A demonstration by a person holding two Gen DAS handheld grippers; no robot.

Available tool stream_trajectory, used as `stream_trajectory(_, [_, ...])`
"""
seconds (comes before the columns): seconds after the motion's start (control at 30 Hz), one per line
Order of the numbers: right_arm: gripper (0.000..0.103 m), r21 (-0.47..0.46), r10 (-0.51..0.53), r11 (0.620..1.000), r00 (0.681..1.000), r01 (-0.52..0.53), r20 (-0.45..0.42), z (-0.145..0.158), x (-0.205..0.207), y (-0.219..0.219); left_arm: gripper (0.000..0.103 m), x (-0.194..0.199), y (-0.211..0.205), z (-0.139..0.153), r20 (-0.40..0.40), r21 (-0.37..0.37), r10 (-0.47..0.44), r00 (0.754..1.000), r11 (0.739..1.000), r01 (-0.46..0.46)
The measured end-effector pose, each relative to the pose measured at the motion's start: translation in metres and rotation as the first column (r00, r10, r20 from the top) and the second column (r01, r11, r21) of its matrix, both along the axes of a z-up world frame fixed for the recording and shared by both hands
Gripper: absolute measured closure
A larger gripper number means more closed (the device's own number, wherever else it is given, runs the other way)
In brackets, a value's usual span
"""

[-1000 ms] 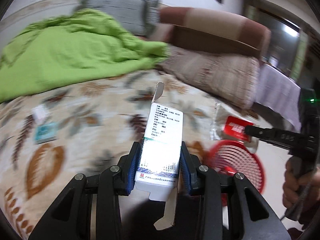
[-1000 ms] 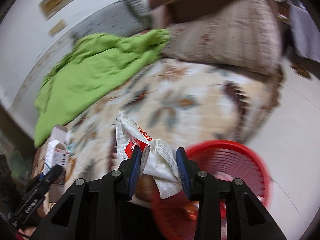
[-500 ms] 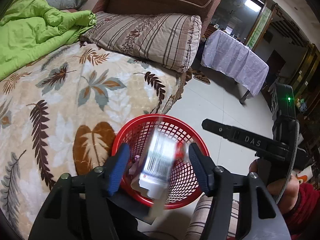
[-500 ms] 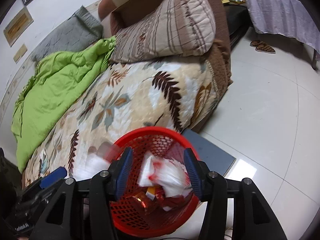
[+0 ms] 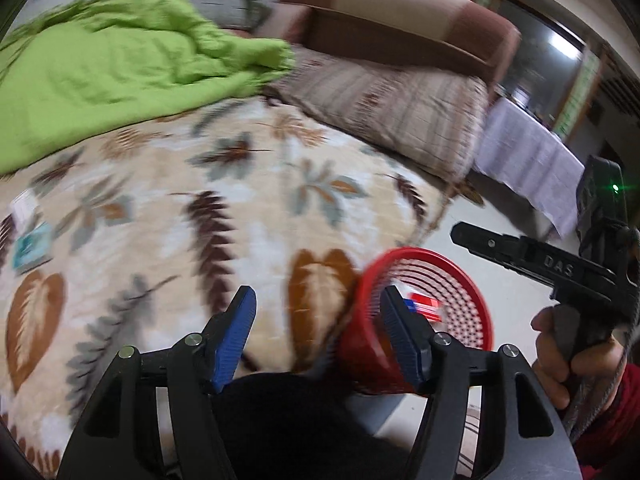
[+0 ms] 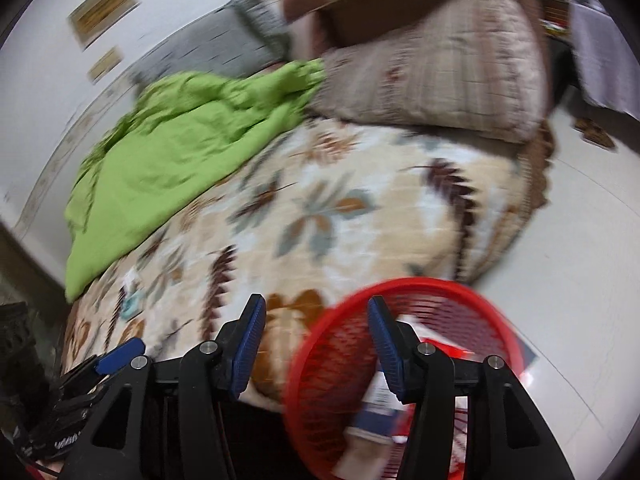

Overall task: Collect trash
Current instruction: 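Move both open grippers back over the remaining trash on the bed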

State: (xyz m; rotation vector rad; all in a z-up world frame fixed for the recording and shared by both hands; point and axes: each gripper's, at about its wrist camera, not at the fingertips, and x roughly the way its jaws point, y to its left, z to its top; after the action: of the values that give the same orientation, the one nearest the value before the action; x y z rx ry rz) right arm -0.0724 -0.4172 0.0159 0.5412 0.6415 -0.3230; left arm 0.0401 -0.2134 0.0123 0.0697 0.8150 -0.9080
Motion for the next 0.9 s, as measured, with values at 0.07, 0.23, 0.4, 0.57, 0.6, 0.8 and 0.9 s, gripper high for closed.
stream_trajectory(0.07, [0.046, -0.026, 0.055, 0.998, 0.998, -0.055, -0.004, 0.002, 0.018, 0.018, 0.040, 0.015, 0.021, -0.002, -0.020, -0.007, 0.058, 0.998, 0.998, -0.058])
stream_trajectory(0.23, [0.046, -0.043, 0.180, 0.983, 0.984, -0.180, -0.014, 0.000, 0.057, 0.055, 0.040, 0.047, 0.074, -0.006, -0.051, -0.021, 0.198, 0.979, 0.980, -0.199])
stream_trajectory(0.4, [0.045, -0.022, 0.275, 0.961, 0.961, -0.276, -0.028, -0.002, 0.090, 0.084, 0.040, 0.087, 0.130, -0.011, -0.071, -0.025, 0.342, 0.937, 0.938, -0.345])
stream_trajectory(0.57, [0.043, -0.028, 0.325, 0.945, 0.945, -0.326, -0.031, -0.002, 0.106, 0.099, 0.040, 0.144, 0.180, -0.022, -0.081, -0.004, 0.490, 0.868, 0.870, -0.492])
stream_trajectory(0.6, [0.043, -0.026, 0.331, 0.943, 0.943, -0.331, -0.031, -0.002, 0.108, 0.100, 0.040, 0.156, 0.186, -0.025, -0.082, 0.002, 0.507, 0.858, 0.861, -0.509])
stream_trajectory(0.8, [0.043, -0.012, 0.336, 0.941, 0.940, -0.337, -0.049, -0.010, 0.118, 0.101, 0.040, 0.245, 0.208, -0.052, -0.168, -0.013, 0.563, 0.809, 0.819, -0.573])
stream_trajectory(0.9, [0.043, -0.001, 0.324, 0.946, 0.944, -0.324, -0.065, -0.014, 0.122, 0.096, 0.040, 0.277, 0.209, -0.065, -0.214, -0.034, 0.561, 0.800, 0.814, -0.580])
